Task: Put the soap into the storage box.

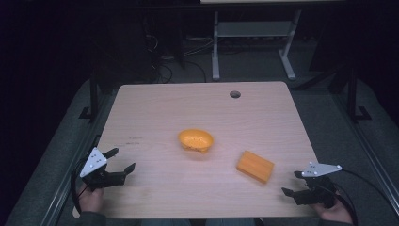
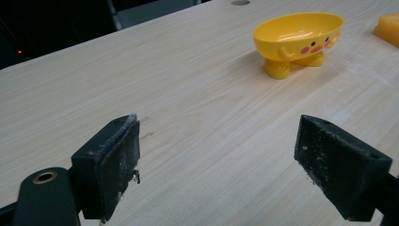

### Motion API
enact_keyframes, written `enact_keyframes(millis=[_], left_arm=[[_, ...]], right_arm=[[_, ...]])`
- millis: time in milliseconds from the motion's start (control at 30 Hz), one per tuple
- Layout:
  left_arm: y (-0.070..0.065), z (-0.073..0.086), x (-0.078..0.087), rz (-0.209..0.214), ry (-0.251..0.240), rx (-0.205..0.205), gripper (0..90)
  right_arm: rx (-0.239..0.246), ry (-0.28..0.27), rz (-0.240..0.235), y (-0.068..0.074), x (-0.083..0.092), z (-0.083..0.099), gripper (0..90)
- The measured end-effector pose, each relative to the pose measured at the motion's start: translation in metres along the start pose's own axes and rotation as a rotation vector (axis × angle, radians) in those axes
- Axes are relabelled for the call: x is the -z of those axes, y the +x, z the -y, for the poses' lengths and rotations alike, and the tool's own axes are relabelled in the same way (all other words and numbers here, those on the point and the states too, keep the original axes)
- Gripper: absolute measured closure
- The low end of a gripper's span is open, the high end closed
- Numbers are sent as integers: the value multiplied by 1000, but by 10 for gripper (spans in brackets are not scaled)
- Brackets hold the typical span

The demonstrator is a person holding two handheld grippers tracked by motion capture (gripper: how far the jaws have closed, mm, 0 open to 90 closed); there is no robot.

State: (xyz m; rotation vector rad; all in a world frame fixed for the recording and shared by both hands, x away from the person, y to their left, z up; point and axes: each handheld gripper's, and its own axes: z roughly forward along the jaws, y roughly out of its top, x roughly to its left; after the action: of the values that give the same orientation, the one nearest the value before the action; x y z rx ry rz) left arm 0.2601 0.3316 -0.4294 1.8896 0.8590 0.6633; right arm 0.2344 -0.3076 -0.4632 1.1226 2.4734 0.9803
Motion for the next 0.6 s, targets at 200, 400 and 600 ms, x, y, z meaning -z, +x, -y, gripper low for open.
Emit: enact_keyframes(millis=[200,400,600], left_arm=[[-1,0,0,5,4,-7,139],[0,0,1,-3,-5,11,139],[0,1,1,-5,-3,7,139]], right_arm=[[5,-6,0,1,0,-3,181],[28,14,-6,5,-2,-12,181],[49,22,-7,6,-2,-26,175]])
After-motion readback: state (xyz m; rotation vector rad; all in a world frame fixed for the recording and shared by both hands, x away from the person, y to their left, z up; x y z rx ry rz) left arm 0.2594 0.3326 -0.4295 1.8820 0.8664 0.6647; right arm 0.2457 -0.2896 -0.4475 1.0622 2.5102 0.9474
